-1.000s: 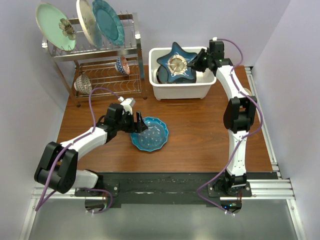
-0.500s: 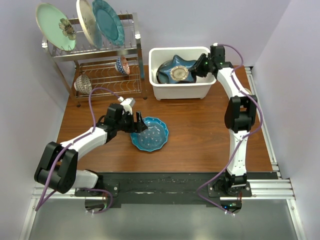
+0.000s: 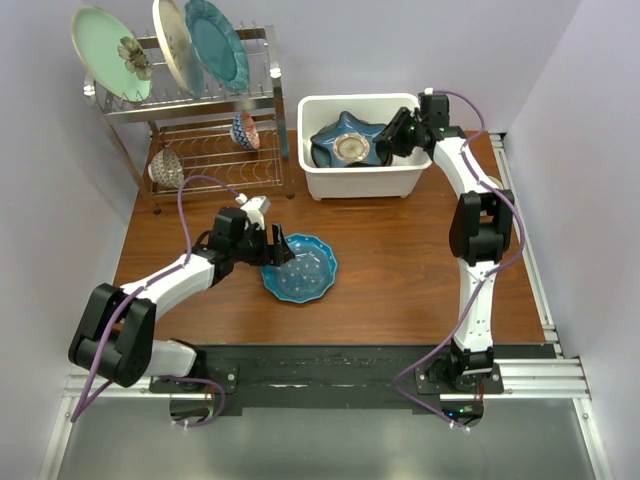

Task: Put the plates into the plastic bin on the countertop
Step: Place the plate in the plastic bin, then pick up the plate at the center of the board.

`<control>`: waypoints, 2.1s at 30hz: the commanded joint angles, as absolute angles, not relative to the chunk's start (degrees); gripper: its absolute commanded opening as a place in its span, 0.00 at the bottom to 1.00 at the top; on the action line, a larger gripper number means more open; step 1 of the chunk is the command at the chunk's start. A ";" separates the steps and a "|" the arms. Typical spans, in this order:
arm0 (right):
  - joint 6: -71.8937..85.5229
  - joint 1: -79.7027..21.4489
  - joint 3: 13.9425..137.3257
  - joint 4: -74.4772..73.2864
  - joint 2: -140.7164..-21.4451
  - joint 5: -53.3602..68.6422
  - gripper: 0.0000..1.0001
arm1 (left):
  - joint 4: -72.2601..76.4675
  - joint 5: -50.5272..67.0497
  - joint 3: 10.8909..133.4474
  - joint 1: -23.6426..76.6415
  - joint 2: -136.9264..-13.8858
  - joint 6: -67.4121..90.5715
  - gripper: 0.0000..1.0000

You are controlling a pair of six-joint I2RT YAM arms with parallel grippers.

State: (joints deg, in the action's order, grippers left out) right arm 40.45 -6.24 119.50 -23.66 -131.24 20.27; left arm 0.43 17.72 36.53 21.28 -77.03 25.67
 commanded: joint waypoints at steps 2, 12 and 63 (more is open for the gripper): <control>40.43 -5.54 117.43 -19.52 -125.43 21.44 0.44 | 0.79 16.96 38.06 20.92 -75.50 23.99 0.80; 41.04 -5.45 113.38 -14.68 -116.11 24.78 0.51 | 0.18 16.17 38.41 20.92 -74.53 23.99 0.80; 32.87 -20.83 55.37 -5.71 -88.59 35.51 0.52 | 6.07 17.93 35.33 21.01 -83.24 26.81 0.00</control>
